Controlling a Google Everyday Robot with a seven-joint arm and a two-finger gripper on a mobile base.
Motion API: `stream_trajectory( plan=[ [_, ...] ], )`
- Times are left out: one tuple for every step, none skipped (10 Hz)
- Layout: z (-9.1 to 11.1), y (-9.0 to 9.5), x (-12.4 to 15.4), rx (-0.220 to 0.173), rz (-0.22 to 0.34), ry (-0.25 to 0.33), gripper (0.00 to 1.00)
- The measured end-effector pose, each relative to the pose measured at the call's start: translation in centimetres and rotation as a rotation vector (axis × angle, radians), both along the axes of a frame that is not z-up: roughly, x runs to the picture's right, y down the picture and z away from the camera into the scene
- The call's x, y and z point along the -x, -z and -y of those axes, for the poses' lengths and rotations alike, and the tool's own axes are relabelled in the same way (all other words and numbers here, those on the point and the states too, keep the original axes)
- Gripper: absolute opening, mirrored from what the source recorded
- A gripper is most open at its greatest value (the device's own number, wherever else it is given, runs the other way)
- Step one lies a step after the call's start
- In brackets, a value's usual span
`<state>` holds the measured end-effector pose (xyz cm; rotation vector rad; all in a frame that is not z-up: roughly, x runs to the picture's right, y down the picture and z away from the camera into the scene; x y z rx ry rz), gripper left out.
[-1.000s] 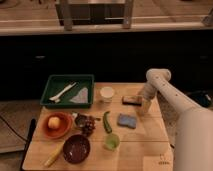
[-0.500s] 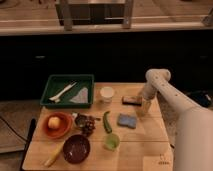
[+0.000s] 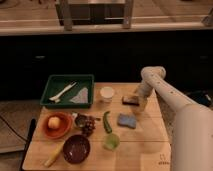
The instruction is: Place eraser in plastic cup
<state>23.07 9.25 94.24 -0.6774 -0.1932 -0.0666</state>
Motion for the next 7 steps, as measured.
stream_trajectory(
  plan=[
    [0.2, 0.0, 0.3, 0.001, 0.009, 0.005, 0.80],
    [0.3, -0.1, 0.7, 0.004, 0.024, 0.009, 0.79],
    [0.4, -0.1, 0.9, 0.008, 0.037, 0.011, 0.72],
    [0.4, -0.2, 1.1, 0.015, 0.047, 0.012, 0.62],
    [0.4, -0.5, 1.5, 0.021, 0.059, 0.013, 0.52],
    [0.3, -0.7, 1.9, 0.029, 0.069, 0.015, 0.42],
    [0.1, -0.9, 2.1, 0.039, 0.076, 0.018, 0.32]
  ],
)
